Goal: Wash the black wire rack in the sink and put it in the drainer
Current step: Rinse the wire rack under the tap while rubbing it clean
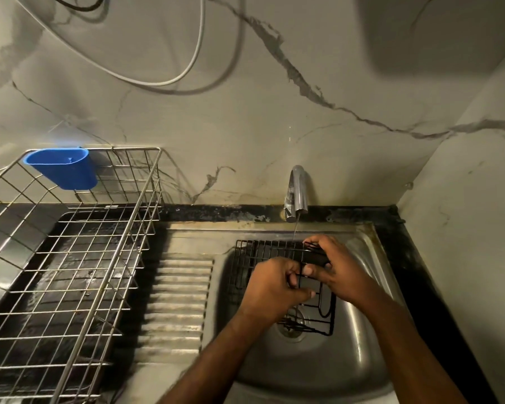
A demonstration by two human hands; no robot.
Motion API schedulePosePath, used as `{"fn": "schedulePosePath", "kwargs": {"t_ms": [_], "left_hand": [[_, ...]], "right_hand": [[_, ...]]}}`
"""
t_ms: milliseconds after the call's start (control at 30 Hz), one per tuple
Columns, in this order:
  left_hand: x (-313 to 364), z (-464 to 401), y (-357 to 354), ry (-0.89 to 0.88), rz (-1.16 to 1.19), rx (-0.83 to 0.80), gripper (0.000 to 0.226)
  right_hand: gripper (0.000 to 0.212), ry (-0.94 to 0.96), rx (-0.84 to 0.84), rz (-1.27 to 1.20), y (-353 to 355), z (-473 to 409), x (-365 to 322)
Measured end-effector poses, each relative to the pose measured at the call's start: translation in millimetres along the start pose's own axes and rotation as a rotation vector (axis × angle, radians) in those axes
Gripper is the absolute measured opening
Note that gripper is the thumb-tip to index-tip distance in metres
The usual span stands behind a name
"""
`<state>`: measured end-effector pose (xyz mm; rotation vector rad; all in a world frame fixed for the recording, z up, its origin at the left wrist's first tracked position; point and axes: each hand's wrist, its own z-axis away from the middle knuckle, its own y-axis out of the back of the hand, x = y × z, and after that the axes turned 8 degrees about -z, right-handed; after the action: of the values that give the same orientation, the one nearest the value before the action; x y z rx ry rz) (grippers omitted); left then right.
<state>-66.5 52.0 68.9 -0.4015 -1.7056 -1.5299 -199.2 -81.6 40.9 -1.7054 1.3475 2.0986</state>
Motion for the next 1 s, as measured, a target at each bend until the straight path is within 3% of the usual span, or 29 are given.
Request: {"fn": "schedulePosePath", "kwargs": {"t_ms": [133,300,400,500,567,633,700,733,767,833,900,1000], "left_hand": [[1,-2,5,-0.057,-0.042,0.054,0.02],[-6,2,8,-0.126,-0.02,0.116,0.018],[-10,7,11,-0.111,0.008,0.169,0.032],[-16,17,12,-0.036,0.121,0.199,0.044],[-21,27,12,-0.008,0.214,0.147,0.063],[-30,32,12,-0.025,0.286,0.05,0.104],[-36,32,12,-0.072,0.194,-0.005,0.134],[-35,32,12,-0.082,0.109,0.007,0.137],[-33,31,12,-0.075,0.03,0.048,0.132],[-29,28,10,-0.058,-0.043,0.189,0.098],[-26,25,11,-0.037,-0.005,0.287,0.068],[-25,21,14,0.056,0.109,0.358,0.047]], "right_hand": [[0.06,0.032,0.134,-0.009,-3,5,-10],[0.065,-0.071,0.256,0.308,-7,12,-24],[0.061,-0.146,0.296,0.404,-12,13,-30],[0.062,-0.274,0.322,0.348,-8,15,-31],[0.067,-0.362,0.338,0.268,-2,14,-29],[0.074,-0.419,0.326,0.176,2,13,-27],[0.066,-0.444,0.284,0.135,5,14,-30],[0.057,-0.455,0.265,0.112,5,16,-34],[0.05,-0.474,0.245,0.079,5,17,-37],[0.051,-0.525,0.205,0.03,5,19,-38],[0.061,-0.542,0.193,-0.026,5,22,-39],[0.069,-0.509,0.217,-0.266,8,30,-43]]}}
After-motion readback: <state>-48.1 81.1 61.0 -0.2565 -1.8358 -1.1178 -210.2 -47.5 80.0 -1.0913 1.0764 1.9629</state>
